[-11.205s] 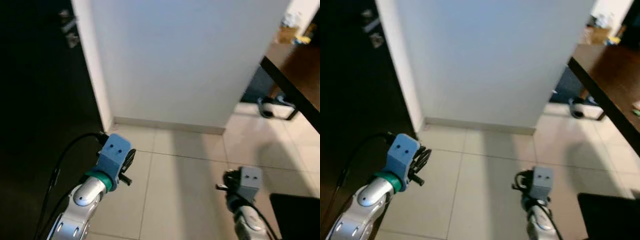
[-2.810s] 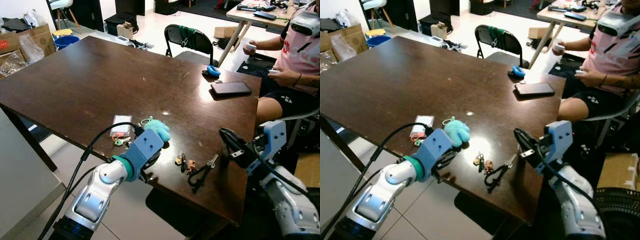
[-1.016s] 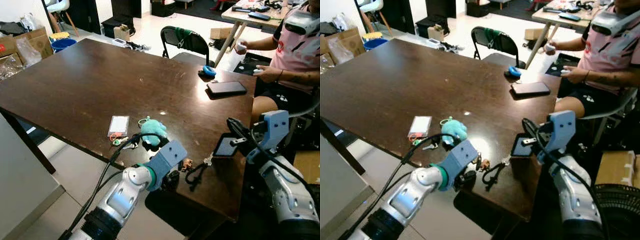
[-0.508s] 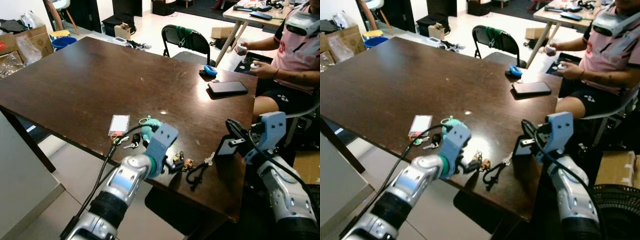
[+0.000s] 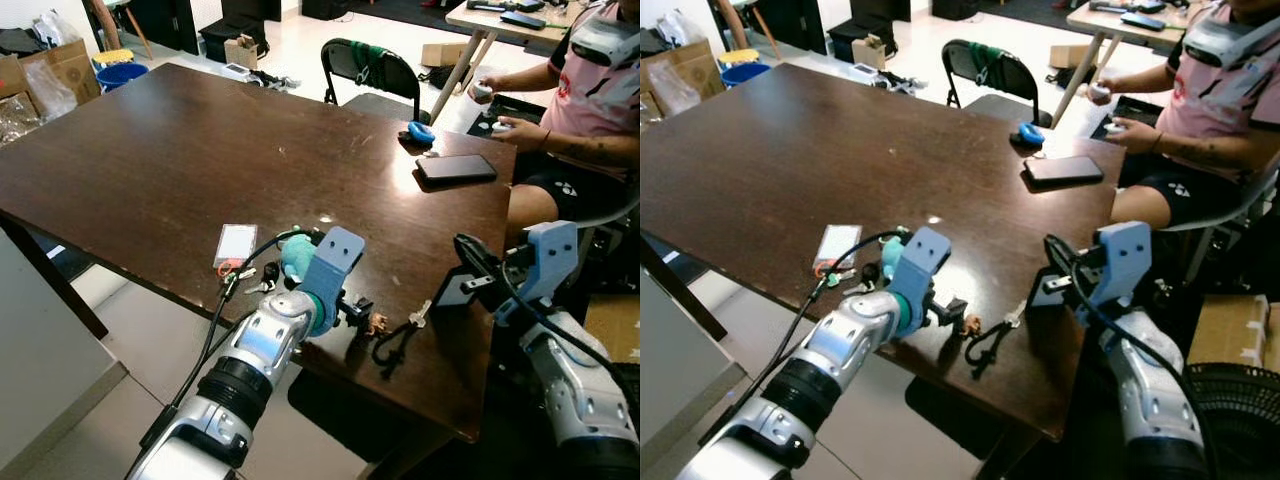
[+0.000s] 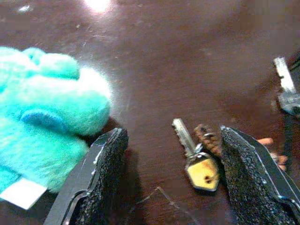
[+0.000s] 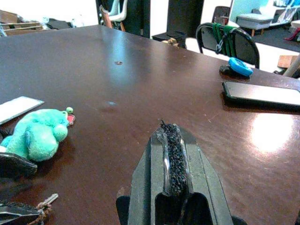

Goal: Hang keys on a hook

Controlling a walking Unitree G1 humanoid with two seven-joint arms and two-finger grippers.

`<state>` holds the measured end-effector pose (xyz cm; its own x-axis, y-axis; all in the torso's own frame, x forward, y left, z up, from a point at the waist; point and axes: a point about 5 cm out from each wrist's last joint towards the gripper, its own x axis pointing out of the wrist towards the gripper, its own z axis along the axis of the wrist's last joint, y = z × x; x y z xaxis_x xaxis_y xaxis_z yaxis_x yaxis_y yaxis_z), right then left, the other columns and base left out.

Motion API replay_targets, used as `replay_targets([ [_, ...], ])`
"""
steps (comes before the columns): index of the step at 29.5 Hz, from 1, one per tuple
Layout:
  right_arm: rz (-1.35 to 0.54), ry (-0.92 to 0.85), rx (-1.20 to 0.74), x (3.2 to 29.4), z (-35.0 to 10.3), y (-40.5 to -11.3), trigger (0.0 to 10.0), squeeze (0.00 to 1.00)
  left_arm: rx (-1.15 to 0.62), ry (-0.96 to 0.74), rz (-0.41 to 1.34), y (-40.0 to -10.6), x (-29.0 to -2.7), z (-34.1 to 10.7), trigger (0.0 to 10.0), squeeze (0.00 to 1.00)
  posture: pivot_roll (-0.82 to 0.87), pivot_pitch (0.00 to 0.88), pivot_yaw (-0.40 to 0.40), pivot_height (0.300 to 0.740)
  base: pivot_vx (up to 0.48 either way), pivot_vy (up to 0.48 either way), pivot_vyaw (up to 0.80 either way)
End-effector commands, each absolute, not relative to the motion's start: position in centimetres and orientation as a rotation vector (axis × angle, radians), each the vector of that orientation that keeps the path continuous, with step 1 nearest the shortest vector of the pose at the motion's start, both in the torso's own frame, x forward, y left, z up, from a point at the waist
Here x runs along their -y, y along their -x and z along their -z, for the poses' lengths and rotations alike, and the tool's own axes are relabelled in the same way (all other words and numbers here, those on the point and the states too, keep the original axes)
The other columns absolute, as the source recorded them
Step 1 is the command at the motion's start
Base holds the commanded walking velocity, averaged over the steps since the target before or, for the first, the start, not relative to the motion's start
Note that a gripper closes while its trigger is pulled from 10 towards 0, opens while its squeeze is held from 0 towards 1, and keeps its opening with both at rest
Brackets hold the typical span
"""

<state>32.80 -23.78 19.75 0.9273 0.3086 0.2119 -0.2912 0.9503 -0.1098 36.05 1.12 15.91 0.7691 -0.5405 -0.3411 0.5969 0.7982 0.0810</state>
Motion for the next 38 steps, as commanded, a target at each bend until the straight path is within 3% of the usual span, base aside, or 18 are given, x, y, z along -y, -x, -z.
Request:
replay_targets([
  [1, -0.299, 0.065, 0.132, 24.2, -17.6, -32.4, 10.0, 0.00, -0.327, -0.200, 0.617, -35.9, -0.8, -15.3, 7.3, 0.00, 0.00, 0.194, 0.098, 0.740, 0.000, 0.000, 0.00],
  [2, -0.300, 0.066, 0.131, 24.2, -17.6, -32.4, 10.0, 0.00, -0.333, -0.200, 0.613, -35.9, -0.8, -15.1, 7.3, 0.00, 0.00, 0.193, 0.098, 0.740, 0.000, 0.000, 0.00],
  [3, -0.301, 0.066, 0.130, 24.3, -17.6, -32.4, 10.0, 0.00, -0.340, -0.197, 0.612, -35.8, -0.8, -14.9, 5.6, 0.00, 0.00, 0.193, 0.096, 0.740, 0.000, 0.000, 0.00],
  [6, -0.301, 0.067, 0.129, 24.3, -17.6, -32.4, 10.0, 0.00, -0.345, -0.195, 0.612, -35.7, -0.8, -14.8, 5.6, 0.00, 0.00, 0.194, 0.095, 0.740, 0.000, 0.000, 0.00],
  [9, -0.302, 0.069, 0.128, 24.3, -17.7, -32.5, 10.0, 0.00, -0.347, -0.195, 0.613, -35.7, -0.7, -14.5, 4.6, 0.00, 0.00, 0.192, 0.092, 0.740, 0.000, 0.000, 0.00],
  [15, -0.305, 0.069, 0.127, 24.3, -17.7, -32.6, 10.0, 0.00, -0.325, -0.171, 0.609, -35.6, -1.0, -15.0, 5.1, 0.00, 0.01, 0.188, 0.086, 0.740, 0.000, 0.000, 0.00],
  [17, -0.307, 0.069, 0.128, 24.3, -17.8, -32.7, 10.0, 0.00, -0.244, -0.188, 0.573, -35.8, -1.3, -15.9, 3.7, 0.00, 0.01, 0.186, 0.082, 0.740, 0.000, 0.000, 0.00],
  [20, -0.308, 0.069, 0.129, 24.3, -17.8, -32.8, 10.0, 0.00, -0.206, -0.212, 0.554, -35.9, -1.5, -16.3, 3.4, 0.00, 0.01, 0.186, 0.082, 0.740, 0.000, 0.000, 0.00],
  [23, -0.311, 0.069, 0.133, 24.2, -18.0, -32.9, 10.0, 0.00, -0.180, -0.287, 0.537, -35.7, -1.8, -15.8, 0.0, 0.00, 0.01, 0.183, 0.078, 0.740, 0.000, 0.000, 0.00],
  [25, -0.311, 0.069, 0.135, 24.2, -18.0, -33.0, 10.0, 0.00, -0.182, -0.302, 0.538, -35.7, -1.9, -15.5, 0.0, 0.00, 0.01, 0.183, 0.078, 0.740, 0.000, 0.000, 0.00],
  [26, -0.310, 0.070, 0.136, 24.2, -18.1, -33.0, 10.0, 0.00, -0.187, -0.316, 0.538, -35.6, -1.9, -15.2, 0.5, 0.00, 0.01, 0.181, 0.078, 0.740, 0.000, 0.000, 0.00],
  [27, -0.309, 0.070, 0.138, 24.3, -18.1, -33.0, 10.0, 0.00, -0.193, -0.318, 0.540, -35.5, -2.0, -15.1, 8.2, 0.00, 0.01, 0.179, 0.078, 0.740, 0.000, 0.000, 0.00],
  [29, -0.309, 0.070, 0.138, 24.3, -18.1, -33.0, 10.0, 0.00, -0.193, -0.318, 0.540, -35.5, -2.0, -15.1, 8.2, 0.00, 0.01, 0.179, 0.078, 0.740, 0.000, 0.000, 0.00],
  [30, -0.308, 0.070, 0.139, 24.3, -18.1, -33.0, 10.0, 0.00, -0.198, -0.310, 0.546, -35.5, -2.0, -15.1, 9.6, 0.00, 0.01, 0.179, 0.077, 0.740, 0.000, 0.000, 0.00],
  [35, -0.304, 0.071, 0.139, 24.4, -18.1, -32.9, 10.0, 0.00, -0.180, -0.263, 0.571, -35.4, -1.9, -16.1, 10.0, 0.00, 0.01, 0.179, 0.077, 0.740, 0.000, 0.000, 0.00],
  [36, -0.304, 0.071, 0.138, 24.4, -18.1, -32.9, 10.0, 0.00, -0.167, -0.240, 0.572, -35.4, -1.9, -16.9, 10.0, 0.75, 0.02, 0.180, 0.076, 0.740, 0.000, 0.000, 0.00],
  [37, -0.305, 0.070, 0.137, 24.3, -18.0, -33.0, 10.0, 0.00, -0.151, -0.222, 0.564, -35.5, -1.9, -17.7, 10.0, 1.00, 0.02, 0.180, 0.076, 0.740, 0.000, 0.000, 0.00],
  [38, -0.307, 0.068, 0.136, 24.2, -18.0, -33.0, 10.0, 0.00, -0.145, -0.209, 0.556, -35.7, -1.9, -18.3, 10.0, 1.00, 0.02, 0.179, 0.077, 0.740, 0.000, 0.000, 0.00],
])
